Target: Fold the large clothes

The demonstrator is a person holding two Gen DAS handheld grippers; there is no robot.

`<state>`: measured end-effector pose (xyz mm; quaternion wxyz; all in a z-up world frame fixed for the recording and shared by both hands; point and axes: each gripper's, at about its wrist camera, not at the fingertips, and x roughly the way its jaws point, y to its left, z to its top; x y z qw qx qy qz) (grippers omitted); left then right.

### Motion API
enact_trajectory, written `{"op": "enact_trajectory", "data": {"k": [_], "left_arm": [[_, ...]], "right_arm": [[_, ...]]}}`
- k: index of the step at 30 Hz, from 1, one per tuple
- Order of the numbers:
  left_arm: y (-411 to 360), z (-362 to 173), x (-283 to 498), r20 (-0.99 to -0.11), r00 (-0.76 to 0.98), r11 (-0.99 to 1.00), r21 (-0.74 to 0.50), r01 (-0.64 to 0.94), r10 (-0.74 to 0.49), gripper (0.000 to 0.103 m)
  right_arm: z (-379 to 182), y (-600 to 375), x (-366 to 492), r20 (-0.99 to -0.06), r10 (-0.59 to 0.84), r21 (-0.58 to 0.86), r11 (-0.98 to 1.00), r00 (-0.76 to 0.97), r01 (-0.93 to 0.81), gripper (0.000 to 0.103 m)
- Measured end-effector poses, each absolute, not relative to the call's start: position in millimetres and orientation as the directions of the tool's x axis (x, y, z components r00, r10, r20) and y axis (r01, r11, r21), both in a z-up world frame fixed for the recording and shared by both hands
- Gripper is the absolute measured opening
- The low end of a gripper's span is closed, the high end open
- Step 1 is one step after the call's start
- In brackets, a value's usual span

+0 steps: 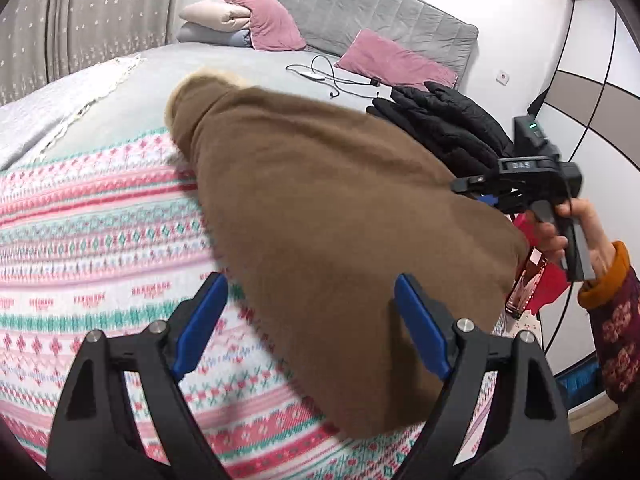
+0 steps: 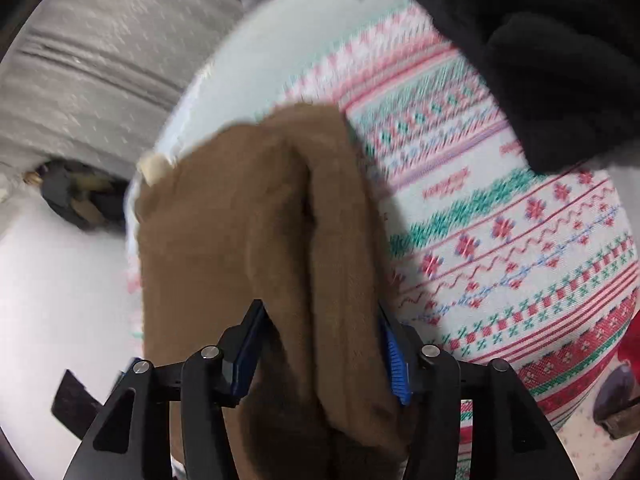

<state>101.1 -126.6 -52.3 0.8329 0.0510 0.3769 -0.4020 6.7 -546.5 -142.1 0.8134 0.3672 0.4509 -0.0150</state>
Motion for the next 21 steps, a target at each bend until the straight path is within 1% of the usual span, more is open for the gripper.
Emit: {"op": "enact_trajectory", "data": {"k": [1,2,4,6,8,9,11,12,13,15,16,19,20,21], "left_arm": [[-134,-47,104,-0.666,0.405,0.671,-0.197,0.715,-0.626,0.085],[-142,-42,108,-0.666,0.422,0.673,-0.166,0.721,-0.616,0.085],[-161,-34,121,-0.674,0.456,0.675,-0.086,0.733,-0.581,0.085],[-178,-30,142,-0.678,0.473,0.676,-0.047,0.735,-0.562,0.08],[-196,-31,168,-0.683,0.457,0.671,-0.066,0.738,-0.57,0.076],[-206,-34,179,-0.688,0.444,0.671,-0.085,0.737,-0.574,0.075],[-225,-48,209,-0.711,0.422,0.69,-0.121,0.713,-0.562,0.074],[-233,-56,220,-0.719,0.43,0.705,-0.117,0.699,-0.546,0.074],[-240,-63,231,-0.727,0.462,0.728,-0.076,0.681,-0.508,0.074],[-257,-75,253,-0.754,0.527,0.761,0.057,0.646,-0.391,0.072],[-262,-75,263,-0.76,0.539,0.775,0.075,0.628,-0.363,0.072],[-265,-65,283,-0.756,0.586,0.82,0.117,0.561,-0.292,0.073],[-259,-57,287,-0.759,0.59,0.837,0.113,0.536,-0.275,0.073],[-252,-51,287,-0.763,0.577,0.843,0.082,0.531,-0.29,0.073]], "right_arm": [[-131,-545,5,-0.755,0.26,0.545,0.759,0.602,0.356,0.055],[-112,-542,3,-0.758,0.181,0.482,0.803,0.626,0.351,0.055],[-82,-523,6,-0.734,0.109,0.418,0.851,0.671,0.319,0.055],[-62,-517,10,-0.699,0.091,0.388,0.881,0.709,0.27,0.055],[-47,-491,12,-0.665,0.087,0.362,0.906,0.742,0.218,0.055],[-44,-477,23,-0.649,0.098,0.355,0.916,0.754,0.186,0.055],[-52,-461,45,-0.645,0.128,0.358,0.922,0.753,0.149,0.055],[-60,-453,54,-0.653,0.155,0.365,0.922,0.741,0.129,0.055],[-77,-451,64,-0.665,0.169,0.369,0.921,0.728,0.123,0.055],[-109,-453,70,-0.692,0.154,0.355,0.923,0.706,0.147,0.055],[-121,-462,73,-0.683,0.175,0.383,0.913,0.709,0.143,0.053],[-122,-485,71,-0.654,0.206,0.463,0.87,0.728,0.169,0.052],[-120,-490,74,-0.646,0.21,0.483,0.857,0.733,0.181,0.052],[-116,-493,72,-0.65,0.202,0.482,0.855,0.732,0.192,0.053]]}}
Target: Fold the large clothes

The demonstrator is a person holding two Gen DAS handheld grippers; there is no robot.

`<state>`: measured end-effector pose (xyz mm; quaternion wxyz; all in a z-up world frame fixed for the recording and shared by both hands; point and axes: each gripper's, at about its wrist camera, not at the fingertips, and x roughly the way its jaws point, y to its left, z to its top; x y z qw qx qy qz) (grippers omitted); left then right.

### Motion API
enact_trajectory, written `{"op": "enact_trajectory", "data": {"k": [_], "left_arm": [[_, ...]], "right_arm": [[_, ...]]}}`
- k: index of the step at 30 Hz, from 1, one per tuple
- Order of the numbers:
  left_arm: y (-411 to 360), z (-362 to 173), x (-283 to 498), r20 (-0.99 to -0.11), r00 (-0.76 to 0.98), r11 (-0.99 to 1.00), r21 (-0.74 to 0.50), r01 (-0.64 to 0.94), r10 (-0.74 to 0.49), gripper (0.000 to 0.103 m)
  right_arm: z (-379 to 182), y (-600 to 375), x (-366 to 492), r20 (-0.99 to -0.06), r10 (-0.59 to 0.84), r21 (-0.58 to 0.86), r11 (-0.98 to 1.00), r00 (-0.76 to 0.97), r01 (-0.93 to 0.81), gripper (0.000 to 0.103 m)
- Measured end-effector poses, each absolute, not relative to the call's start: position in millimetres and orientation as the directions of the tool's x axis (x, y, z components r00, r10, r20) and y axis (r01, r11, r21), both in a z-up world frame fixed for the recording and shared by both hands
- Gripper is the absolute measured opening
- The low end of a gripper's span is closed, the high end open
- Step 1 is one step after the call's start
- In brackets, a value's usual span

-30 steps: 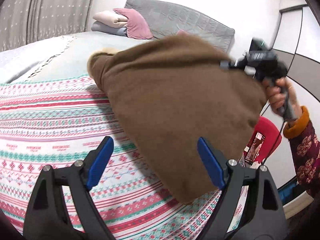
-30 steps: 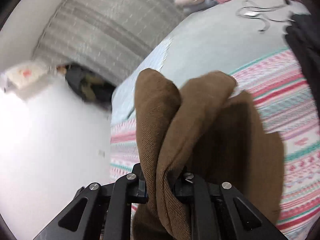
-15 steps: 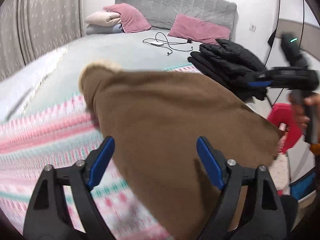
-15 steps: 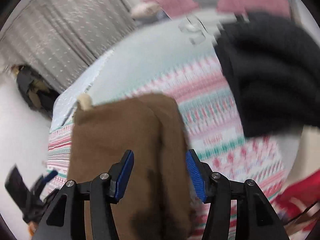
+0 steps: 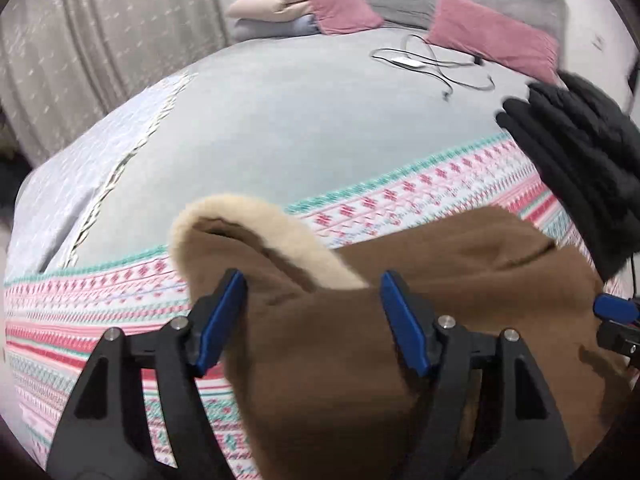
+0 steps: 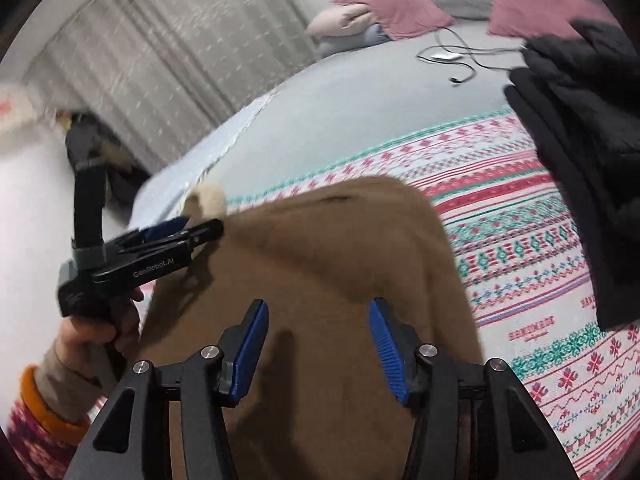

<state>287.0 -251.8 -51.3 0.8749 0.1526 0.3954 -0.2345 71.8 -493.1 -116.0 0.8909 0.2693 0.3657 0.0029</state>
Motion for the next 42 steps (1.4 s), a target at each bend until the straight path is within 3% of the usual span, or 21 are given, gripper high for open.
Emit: {"op": "enact_trajectory", "data": {"k": [3,5,7,11,15,18,23,26,33,36,38,39,40,41,42], "left_arm": [[-221,-36,272,-0.771,0.531,0.843,-0.013,0.538,-0.351,0.075],[-203,-33,262,-0.787,0.484,0.836,-0.072,0.544,-0.382,0.084],[-181,-32,248,-0.806,0.409,0.825,-0.163,0.542,-0.428,0.086],[-152,-39,224,-0.843,0.211,0.793,-0.339,0.506,-0.495,0.1],[-134,-71,204,-0.823,0.028,0.764,-0.512,0.393,-0.567,0.102],[-132,-115,197,-0.815,-0.109,0.769,-0.574,0.282,-0.569,0.102],[-122,-165,202,-0.614,-0.204,0.617,-0.785,0.054,-0.763,0.103],[-128,-168,200,-0.571,-0.169,0.564,-0.82,0.091,-0.803,0.103],[-155,-167,205,-0.587,-0.161,0.57,-0.809,0.14,-0.793,0.103],[-150,-166,199,-0.573,-0.139,0.554,-0.819,0.15,-0.808,0.097],[-141,-160,193,-0.575,-0.101,0.559,-0.815,0.153,-0.812,0.082],[-138,-157,189,-0.576,-0.087,0.559,-0.813,0.163,-0.813,0.08],[-136,-151,184,-0.575,-0.066,0.557,-0.811,0.18,-0.816,0.074],[-134,-146,181,-0.573,-0.056,0.555,-0.811,0.186,-0.818,0.071],[-134,-141,178,-0.572,-0.048,0.554,-0.81,0.193,-0.819,0.069]], "right_arm": [[-105,-500,59,-0.688,0.129,0.398,0.89,0.715,0.222,0.061],[-100,-507,50,-0.704,0.101,0.359,0.905,0.703,0.23,0.082],[-101,-517,43,-0.712,0.116,0.372,0.899,0.693,0.232,0.09],[-118,-537,37,-0.747,0.267,0.506,0.823,0.609,0.26,0.092],[-142,-552,38,-0.755,0.393,0.602,0.734,0.525,0.316,0.092],[-162,-556,44,-0.754,0.449,0.633,0.692,0.479,0.347,0.092],[-198,-556,52,-0.691,0.573,0.721,0.592,0.44,0.361,0.103],[-204,-555,56,-0.653,0.606,0.754,0.578,0.453,0.313,0.103],[-197,-535,77,-0.675,0.599,0.731,0.624,0.431,0.277,0.103],[-203,-514,90,-0.623,0.645,0.773,0.595,0.443,0.221,0.099],[-204,-500,91,-0.599,0.651,0.789,0.578,0.465,0.208,0.078],[-201,-499,88,-0.595,0.646,0.791,0.577,0.478,0.204,0.073],[-198,-497,84,-0.58,0.649,0.8,0.569,0.492,0.193,0.057],[-193,-495,80,-0.56,0.654,0.812,0.556,0.508,0.179,0.048],[-182,-489,74,-0.56,0.642,0.805,0.57,0.524,0.163,0.046]]}}
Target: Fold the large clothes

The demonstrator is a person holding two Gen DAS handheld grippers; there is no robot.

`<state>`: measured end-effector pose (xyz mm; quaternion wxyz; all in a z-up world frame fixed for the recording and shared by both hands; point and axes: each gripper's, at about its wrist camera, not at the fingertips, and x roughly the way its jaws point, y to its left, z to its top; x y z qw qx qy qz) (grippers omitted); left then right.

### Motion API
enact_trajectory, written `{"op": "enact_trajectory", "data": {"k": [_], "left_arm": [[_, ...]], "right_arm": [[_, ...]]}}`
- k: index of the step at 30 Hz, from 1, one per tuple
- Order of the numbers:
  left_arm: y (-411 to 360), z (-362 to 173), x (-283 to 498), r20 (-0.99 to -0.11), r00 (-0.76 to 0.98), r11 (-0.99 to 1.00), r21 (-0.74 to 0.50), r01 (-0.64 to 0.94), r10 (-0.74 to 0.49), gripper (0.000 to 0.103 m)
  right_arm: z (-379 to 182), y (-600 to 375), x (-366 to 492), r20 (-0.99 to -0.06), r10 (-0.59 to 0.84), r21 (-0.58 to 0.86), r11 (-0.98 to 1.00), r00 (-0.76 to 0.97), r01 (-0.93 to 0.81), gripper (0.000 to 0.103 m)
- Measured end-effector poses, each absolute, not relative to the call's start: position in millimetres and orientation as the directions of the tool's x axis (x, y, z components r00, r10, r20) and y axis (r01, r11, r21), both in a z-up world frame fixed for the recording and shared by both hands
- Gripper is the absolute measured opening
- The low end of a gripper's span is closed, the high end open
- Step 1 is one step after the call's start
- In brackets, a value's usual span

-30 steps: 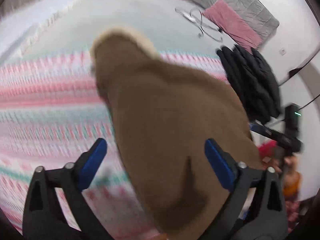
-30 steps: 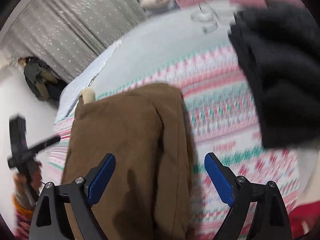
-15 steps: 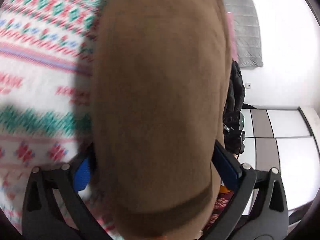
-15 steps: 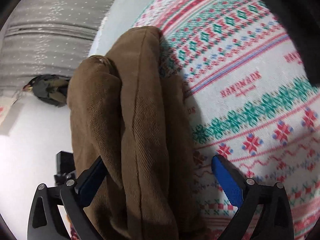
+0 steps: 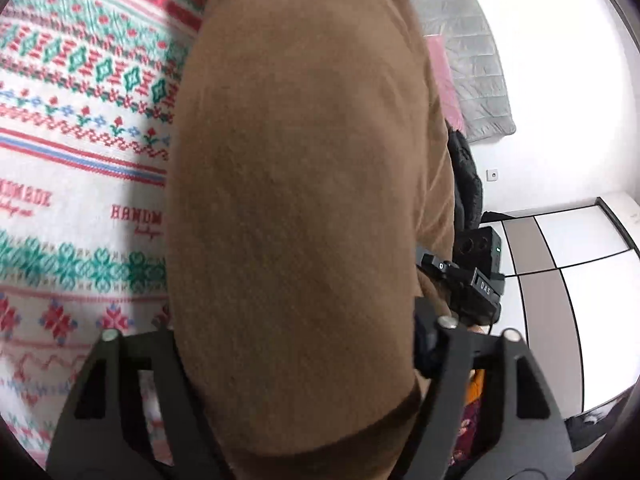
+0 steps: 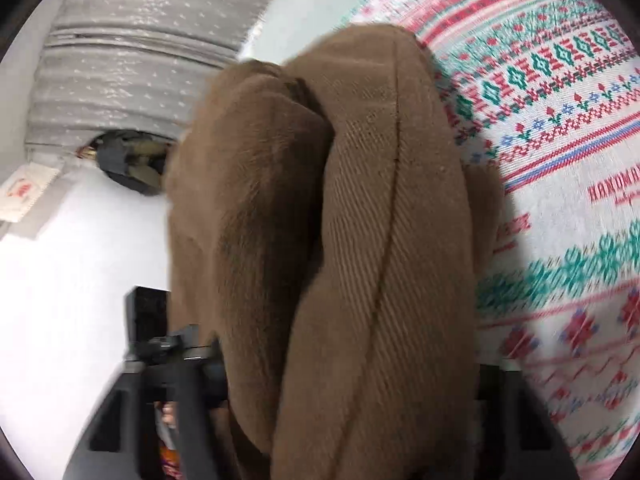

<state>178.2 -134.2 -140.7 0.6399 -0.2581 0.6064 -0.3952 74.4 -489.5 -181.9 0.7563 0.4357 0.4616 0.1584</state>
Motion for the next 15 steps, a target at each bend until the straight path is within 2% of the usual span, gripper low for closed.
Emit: {"op": "enact_trajectory", "data": {"k": [2,6,15], "left_arm": [[-131,-129,171,-0.579,-0.035,0.562,-0.802,0.203,-0.814,0.065],[-109,-97,167,-0.61,0.017,0.596,-0.768,0.232,-0.792,0.063],[23,-31,178,-0.638,0.179,0.662,-0.723,0.198,-0.749,0.063]], "right_arm": [[-165,-480,69,-0.59,0.61,0.772,0.619,0.529,0.147,0.041],[-137,-444,71,-0.612,0.604,0.743,0.66,0.511,0.111,0.039],[-84,-321,121,-0.546,0.698,0.772,0.634,0.463,-0.046,0.038]]}}
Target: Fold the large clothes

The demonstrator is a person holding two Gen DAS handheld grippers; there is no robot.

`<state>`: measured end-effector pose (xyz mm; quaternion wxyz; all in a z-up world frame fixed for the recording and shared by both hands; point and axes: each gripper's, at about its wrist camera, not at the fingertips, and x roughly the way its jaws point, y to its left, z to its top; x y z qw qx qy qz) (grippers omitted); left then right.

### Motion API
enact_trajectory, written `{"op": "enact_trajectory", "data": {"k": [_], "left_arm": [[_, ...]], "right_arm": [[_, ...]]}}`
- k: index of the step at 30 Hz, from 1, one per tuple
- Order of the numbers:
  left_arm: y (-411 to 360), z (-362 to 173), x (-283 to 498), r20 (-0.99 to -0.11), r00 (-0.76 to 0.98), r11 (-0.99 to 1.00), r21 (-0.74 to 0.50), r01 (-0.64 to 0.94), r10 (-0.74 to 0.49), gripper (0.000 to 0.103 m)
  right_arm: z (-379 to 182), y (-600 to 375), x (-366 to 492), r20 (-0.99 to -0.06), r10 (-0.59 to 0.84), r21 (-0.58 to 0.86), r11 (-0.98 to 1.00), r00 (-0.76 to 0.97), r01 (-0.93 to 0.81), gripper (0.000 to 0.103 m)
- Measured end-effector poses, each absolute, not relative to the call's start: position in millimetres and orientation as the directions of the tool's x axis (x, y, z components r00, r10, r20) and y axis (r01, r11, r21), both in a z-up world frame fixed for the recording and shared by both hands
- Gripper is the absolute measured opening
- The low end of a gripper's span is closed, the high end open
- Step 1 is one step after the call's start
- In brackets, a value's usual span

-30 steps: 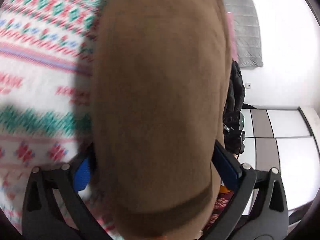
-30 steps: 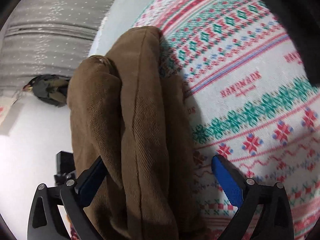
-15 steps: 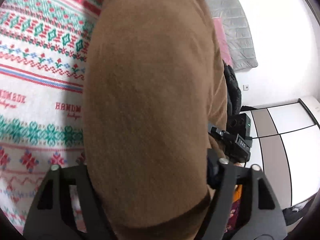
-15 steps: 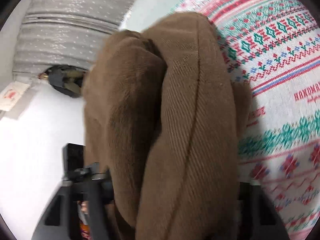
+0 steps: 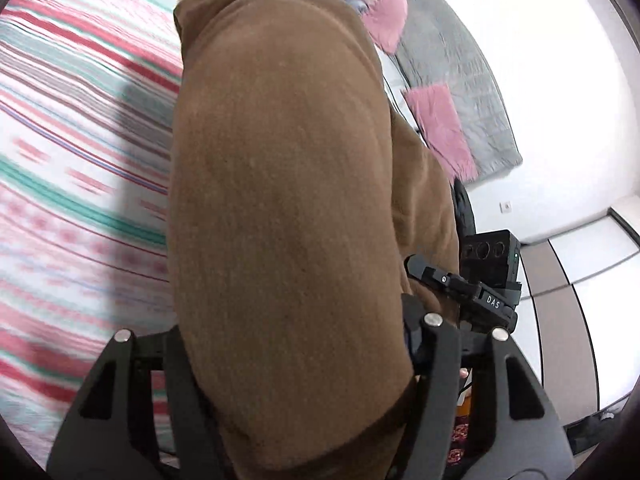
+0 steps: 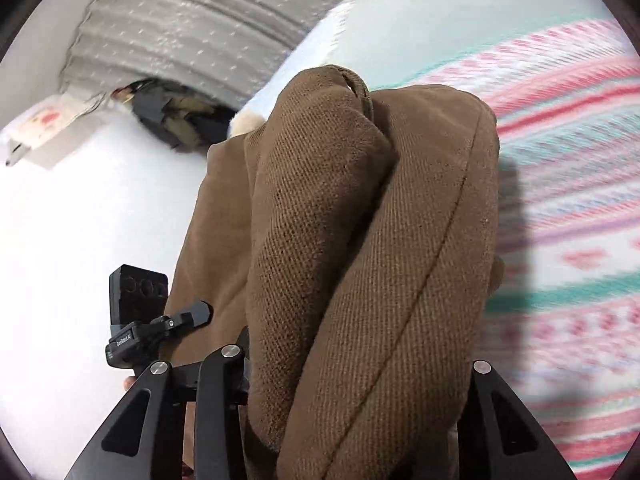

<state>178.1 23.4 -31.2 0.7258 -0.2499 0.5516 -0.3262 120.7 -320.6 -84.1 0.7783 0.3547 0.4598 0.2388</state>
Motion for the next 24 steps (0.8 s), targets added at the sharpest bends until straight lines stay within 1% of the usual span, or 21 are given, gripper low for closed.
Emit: {"op": "enact_trajectory", "data": {"k": [5,10,12,13,14,15,16,17,18,20,23,24], "left_arm": [[114,8,214,-0.664,0.283,0.717,-0.677,0.167,-0.692,0.063],[204,41,283,-0.664,0.384,0.753,-0.64,0.153,-0.642,0.064],[236,49,330,-0.673,0.372,0.758,-0.634,0.153,-0.639,0.068],[253,43,354,-0.682,0.363,0.761,-0.634,0.139,-0.635,0.076],[272,29,376,-0.7,0.365,0.773,-0.626,0.101,-0.614,0.084],[278,19,386,-0.72,0.379,0.79,-0.611,0.052,-0.582,0.088],[283,4,398,-0.752,0.411,0.815,-0.578,-0.033,-0.516,0.09],[303,-18,403,-0.79,0.446,0.837,-0.528,-0.144,-0.421,0.09],[328,-36,402,-0.796,0.456,0.831,-0.523,-0.188,-0.398,0.09],[339,-65,396,-0.771,0.459,0.797,-0.572,-0.194,-0.441,0.09],[344,-96,374,-0.764,0.471,0.799,-0.574,-0.182,-0.441,0.09],[331,-94,370,-0.755,0.482,0.801,-0.577,-0.163,-0.445,0.09]], "right_arm": [[-58,-229,187,-0.505,0.761,0.792,0.596,0.407,-0.13,0.038],[-15,-121,293,-0.446,0.816,0.802,0.547,0.368,-0.241,0.038],[-7,-91,333,-0.42,0.829,0.817,0.523,0.369,-0.244,0.039],[-7,-75,359,-0.411,0.831,0.826,0.513,0.373,-0.232,0.043],[-9,-67,374,-0.413,0.829,0.829,0.514,0.376,-0.221,0.05],[-18,-54,400,-0.434,0.815,0.824,0.532,0.384,-0.198,0.054],[-32,-45,421,-0.474,0.787,0.808,0.567,0.395,-0.159,0.059],[-49,-43,432,-0.525,0.75,0.785,0.61,0.403,-0.111,0.062],[-64,-41,440,-0.584,0.705,0.75,0.658,0.403,-0.063,0.062],[-92,-36,441,-0.652,0.646,0.694,0.72,0.397,-0.032,0.063],[-117,-48,435,-0.656,0.651,0.693,0.72,0.383,-0.037,0.063],[-125,-56,420,-0.656,0.651,0.693,0.72,0.381,-0.037,0.063]]}}
